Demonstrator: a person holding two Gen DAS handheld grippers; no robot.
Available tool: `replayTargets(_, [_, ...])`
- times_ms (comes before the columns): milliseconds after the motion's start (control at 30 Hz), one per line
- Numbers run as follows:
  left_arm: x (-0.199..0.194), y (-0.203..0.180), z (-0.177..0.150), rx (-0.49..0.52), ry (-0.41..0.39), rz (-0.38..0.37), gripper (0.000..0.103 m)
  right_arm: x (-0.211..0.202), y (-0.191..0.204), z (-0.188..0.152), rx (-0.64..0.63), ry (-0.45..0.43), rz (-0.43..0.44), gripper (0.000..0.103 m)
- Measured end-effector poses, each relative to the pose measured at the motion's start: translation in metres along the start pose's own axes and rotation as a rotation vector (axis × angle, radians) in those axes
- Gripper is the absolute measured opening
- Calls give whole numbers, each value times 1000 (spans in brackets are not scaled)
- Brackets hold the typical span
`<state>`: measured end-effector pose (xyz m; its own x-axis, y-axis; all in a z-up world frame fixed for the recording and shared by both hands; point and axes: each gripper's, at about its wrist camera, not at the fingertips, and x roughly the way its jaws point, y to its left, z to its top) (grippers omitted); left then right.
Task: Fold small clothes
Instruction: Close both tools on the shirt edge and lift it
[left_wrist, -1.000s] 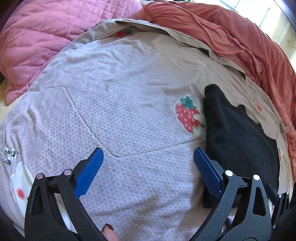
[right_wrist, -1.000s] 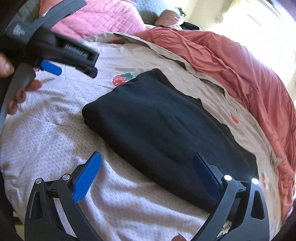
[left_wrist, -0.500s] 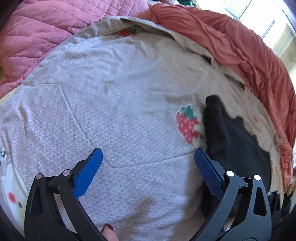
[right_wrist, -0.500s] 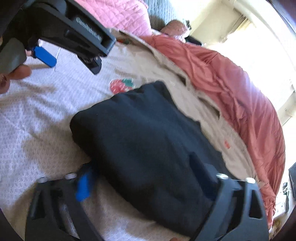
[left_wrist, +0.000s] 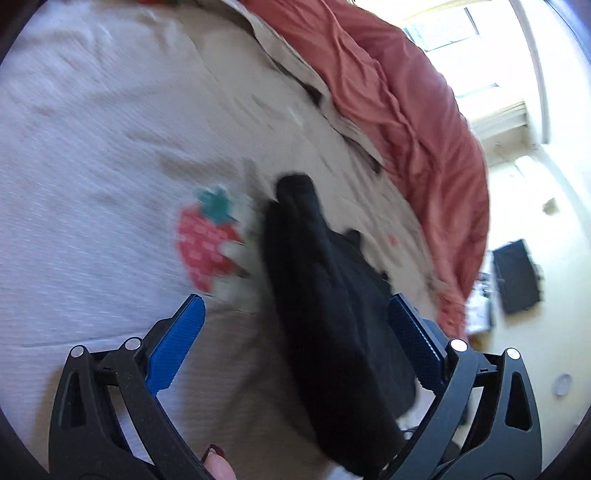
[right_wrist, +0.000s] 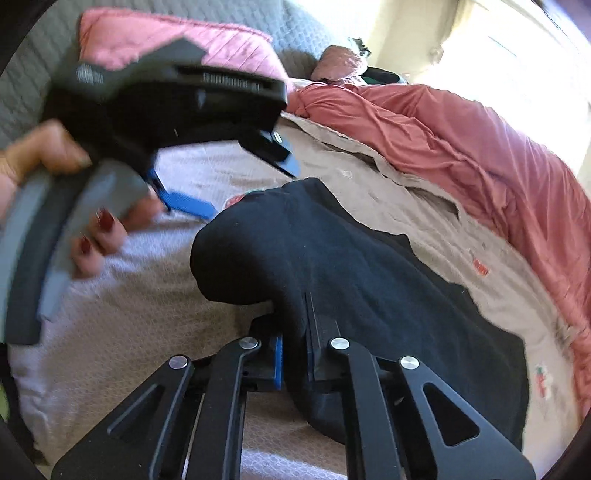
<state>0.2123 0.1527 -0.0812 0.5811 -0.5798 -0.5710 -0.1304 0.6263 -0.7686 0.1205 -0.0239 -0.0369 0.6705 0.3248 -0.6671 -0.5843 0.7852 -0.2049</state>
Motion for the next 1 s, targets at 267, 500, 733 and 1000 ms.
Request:
replayTargets(267, [49, -7, 3, 10, 120, -27, 48, 2, 5, -8, -11, 7, 20, 7])
replayTargets(500, [57, -15, -1, 40, 119, -18, 17, 3, 2, -8, -7, 8, 31, 7])
replayTargets(733, [40, -45, -6, 73, 77, -41, 14, -14, -13, -10, 25, -26, 31, 7])
replayTargets(1000, [43, -116, -26, 145, 62, -8, 14, -51, -52, -20, 116, -81, 4, 7])
